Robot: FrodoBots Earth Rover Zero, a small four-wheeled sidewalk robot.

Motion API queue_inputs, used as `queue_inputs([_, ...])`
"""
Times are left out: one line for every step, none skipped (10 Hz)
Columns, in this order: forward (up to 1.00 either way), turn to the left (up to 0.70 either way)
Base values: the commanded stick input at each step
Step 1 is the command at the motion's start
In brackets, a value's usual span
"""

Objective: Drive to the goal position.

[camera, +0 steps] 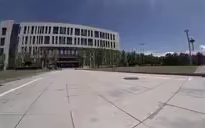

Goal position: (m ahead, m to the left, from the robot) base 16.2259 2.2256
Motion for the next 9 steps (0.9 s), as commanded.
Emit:
queue_inputs([0.26,0.00])
queue_inputs([0.26,0.00])
queue_inputs([0.27,0.00])
queue_inputs([0.26,0.00])
queue_inputs([0.27,0.00])
queue_inputs([0.27,0.00])
queue_inputs([0.26,0.00])
queue_inputs([0.27,0.00])
queue_inputs([0.26,0.00])
